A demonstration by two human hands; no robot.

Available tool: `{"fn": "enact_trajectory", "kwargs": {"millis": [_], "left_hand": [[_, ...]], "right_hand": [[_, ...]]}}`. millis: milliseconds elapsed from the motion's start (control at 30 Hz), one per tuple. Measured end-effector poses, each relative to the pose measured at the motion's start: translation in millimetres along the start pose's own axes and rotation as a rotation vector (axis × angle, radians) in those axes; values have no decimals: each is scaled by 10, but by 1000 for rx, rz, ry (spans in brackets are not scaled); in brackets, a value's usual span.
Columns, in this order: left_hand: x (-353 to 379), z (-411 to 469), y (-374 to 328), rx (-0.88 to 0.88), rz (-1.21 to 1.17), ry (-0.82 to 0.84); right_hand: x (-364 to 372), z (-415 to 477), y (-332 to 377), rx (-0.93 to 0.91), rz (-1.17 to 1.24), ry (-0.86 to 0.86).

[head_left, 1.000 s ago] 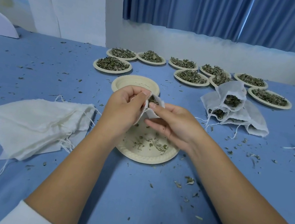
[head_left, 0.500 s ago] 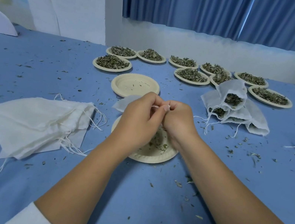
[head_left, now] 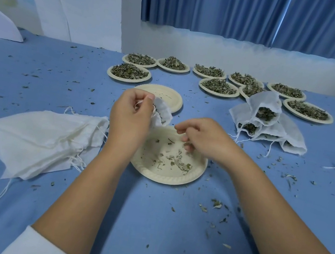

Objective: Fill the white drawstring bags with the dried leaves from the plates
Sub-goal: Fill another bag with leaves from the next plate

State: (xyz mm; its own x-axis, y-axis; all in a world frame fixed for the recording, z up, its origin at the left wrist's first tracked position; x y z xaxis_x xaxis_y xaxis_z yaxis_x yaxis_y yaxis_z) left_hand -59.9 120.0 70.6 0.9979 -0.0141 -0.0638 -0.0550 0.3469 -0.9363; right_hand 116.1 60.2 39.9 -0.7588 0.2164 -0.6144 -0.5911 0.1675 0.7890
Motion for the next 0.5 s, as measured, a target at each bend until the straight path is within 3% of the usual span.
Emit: {"fn": "enact_trajectory", "kwargs": {"millis": [100,167,300,433,500], "left_hand": [[28,-18,-6,-4,-5,15],[44,-30,-25,7,-5,25],[69,-37,-48,21,10,37],[94,-52,-54,25,9,58],[99,-59,-62,30,12,61]], "right_hand": [[217,-20,19,-63,-445,119],[321,-66,29,-77,-483,200],[235,-161,115,-80,-311,225],[247,-154,107,-95,-601,238],[363,-176,92,-97,-591,286]]}}
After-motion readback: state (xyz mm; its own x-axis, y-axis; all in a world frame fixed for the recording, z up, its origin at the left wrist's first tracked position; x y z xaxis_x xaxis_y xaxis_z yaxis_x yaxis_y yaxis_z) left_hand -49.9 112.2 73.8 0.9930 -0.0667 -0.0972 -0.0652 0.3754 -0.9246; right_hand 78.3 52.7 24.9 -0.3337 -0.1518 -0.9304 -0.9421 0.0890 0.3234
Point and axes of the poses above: each hand's wrist, its own z-axis towards the middle knuckle, its own x-axis out of the palm, y = z × x, the point moved 10 cm from there along z, towards the middle knuckle, and after that the axes turned 1 degree about -x, right-handed, at the moved point
